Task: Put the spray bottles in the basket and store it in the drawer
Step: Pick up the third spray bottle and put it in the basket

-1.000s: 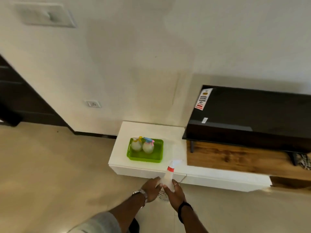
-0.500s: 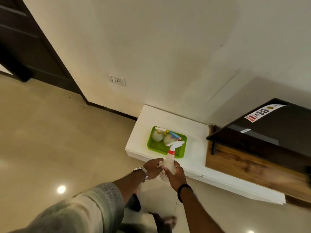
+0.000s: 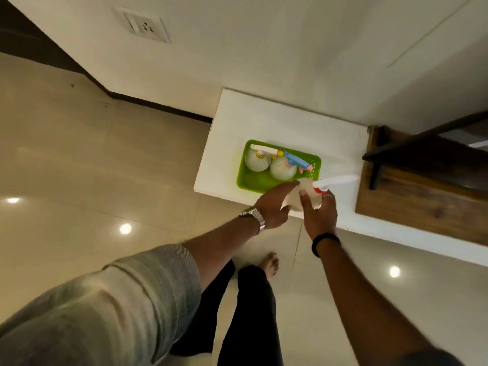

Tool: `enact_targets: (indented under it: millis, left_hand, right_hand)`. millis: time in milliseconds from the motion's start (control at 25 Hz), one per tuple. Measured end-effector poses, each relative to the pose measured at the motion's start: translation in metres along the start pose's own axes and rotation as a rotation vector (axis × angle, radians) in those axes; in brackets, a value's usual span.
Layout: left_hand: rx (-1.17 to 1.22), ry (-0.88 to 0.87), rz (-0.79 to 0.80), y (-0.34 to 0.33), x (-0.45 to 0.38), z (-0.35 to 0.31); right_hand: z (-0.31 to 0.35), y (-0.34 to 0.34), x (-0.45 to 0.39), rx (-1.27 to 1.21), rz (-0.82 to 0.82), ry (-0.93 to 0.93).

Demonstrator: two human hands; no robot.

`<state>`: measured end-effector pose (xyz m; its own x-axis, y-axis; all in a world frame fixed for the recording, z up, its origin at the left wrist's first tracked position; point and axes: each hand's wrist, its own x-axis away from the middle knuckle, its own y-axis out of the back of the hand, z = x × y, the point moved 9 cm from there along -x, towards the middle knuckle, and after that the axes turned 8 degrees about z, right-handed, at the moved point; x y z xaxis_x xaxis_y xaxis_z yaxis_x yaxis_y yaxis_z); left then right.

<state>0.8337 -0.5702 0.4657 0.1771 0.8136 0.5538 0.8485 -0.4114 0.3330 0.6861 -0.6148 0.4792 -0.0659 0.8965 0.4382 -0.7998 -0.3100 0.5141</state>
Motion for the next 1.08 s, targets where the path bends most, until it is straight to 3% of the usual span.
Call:
enact_targets:
  millis: [160,360,640,880,1000,1080]
  left_hand:
    - [-0.311,-0.035,0.059,-0.020,-0.041,0.037]
    - [-0.712,0.063,0.124,-0.018,-0.054,0.107]
    - [-0.723,0.017,0.098,-0.012,-0.058,0.131]
    - [-0.847,-0.022,0.084,-0.019,-0.051,0.133]
    - [-0.886,-0.158,0.000,-0.024,-0.026,0.125]
    - [-0.861,-0.252,0.027,-0.038,0.001,0.133]
  right_hand:
    - [-0.042,-0.007,-0.043,0.019,-0.068,0.046]
    - [-0.067,-0.039,-0.071,0.075,-0.077,0.093]
    - [-0.107,-0.059,-0.081,0.436,-0.117,-0.078]
    - [-0.113,-0.063,-0.076,0.370,-0.105,-0.048]
    - [-0.112,-0.059,-0.054,0.320,-0.161,-0.031]
    - [-0.118,-0.055,-0.030,0.276,-0.241,-0.032]
